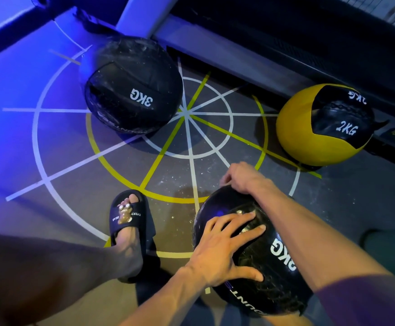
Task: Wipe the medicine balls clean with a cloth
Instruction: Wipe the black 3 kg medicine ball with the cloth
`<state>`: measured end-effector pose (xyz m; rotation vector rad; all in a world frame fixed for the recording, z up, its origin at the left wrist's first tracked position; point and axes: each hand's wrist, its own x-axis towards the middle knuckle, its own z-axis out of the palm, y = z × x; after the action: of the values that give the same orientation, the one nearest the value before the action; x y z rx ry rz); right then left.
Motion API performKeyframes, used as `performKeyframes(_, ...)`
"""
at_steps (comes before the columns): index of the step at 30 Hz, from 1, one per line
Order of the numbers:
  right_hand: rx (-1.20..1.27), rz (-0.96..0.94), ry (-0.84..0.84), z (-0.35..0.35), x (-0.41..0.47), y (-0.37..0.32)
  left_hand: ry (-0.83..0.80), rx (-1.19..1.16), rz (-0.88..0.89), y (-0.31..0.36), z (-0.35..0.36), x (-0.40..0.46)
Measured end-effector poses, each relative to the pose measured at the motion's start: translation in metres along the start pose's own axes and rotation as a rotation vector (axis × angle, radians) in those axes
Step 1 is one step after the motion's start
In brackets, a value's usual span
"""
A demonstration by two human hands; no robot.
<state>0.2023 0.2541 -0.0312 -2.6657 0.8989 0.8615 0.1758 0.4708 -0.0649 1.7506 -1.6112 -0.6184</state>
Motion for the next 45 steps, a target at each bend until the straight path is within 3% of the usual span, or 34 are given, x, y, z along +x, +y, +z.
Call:
performKeyframes(3, 0.075, -0.136, -0.031, 0.006, -0.009, -0.008, -0.002, 0.015, -0.002, 0.000, 0.000, -0.001)
performKeyframes(5, 0.191, -0.129, 0.002, 0.003, -0.015, 0.010, -0.004, 0.036, 0.006, 0.002, 0.003, -0.001)
performKeyframes(13, 0.505, 0.283, 0.294, 0.010, -0.084, 0.116, 0.031, 0.016, 0.001, 0.000, 0.002, -0.003)
performKeyframes(16, 0.516, 0.153, 0.444, 0.016, -0.095, 0.085, 0.070, 0.016, -0.001, -0.002, 0.001, -0.001)
performKeyframes(18, 0.507, -0.022, 0.462, 0.017, -0.103, 0.063, 0.071, 0.029, -0.009, -0.004, -0.001, -0.001)
performKeyframes(20, 0.531, -0.057, 0.471, 0.021, -0.112, 0.062, 0.045, 0.036, -0.029, -0.007, -0.006, -0.003)
performKeyframes(27, 0.741, 0.485, 0.562, 0.076, -0.169, 0.132, -0.020, 0.038, -0.050, -0.010, -0.027, -0.006)
performKeyframes(32, 0.936, 0.649, 0.663, 0.120, -0.199, 0.122, 0.010, 0.146, -0.026, -0.005, -0.047, -0.003)
performKeyframes(36, 0.938, 0.617, 0.773, 0.122, -0.208, 0.091, 0.024, 0.186, 0.012, 0.016, -0.053, 0.008)
performKeyframes(42, 0.934, 0.427, 0.866, 0.127, -0.224, 0.057, -0.116, 0.339, 0.120, 0.020, -0.050, 0.007)
performKeyframes(45, 1.046, 0.508, 0.870, 0.128, -0.226, 0.064, -0.077, 0.284, 0.120, 0.017, -0.054, -0.006)
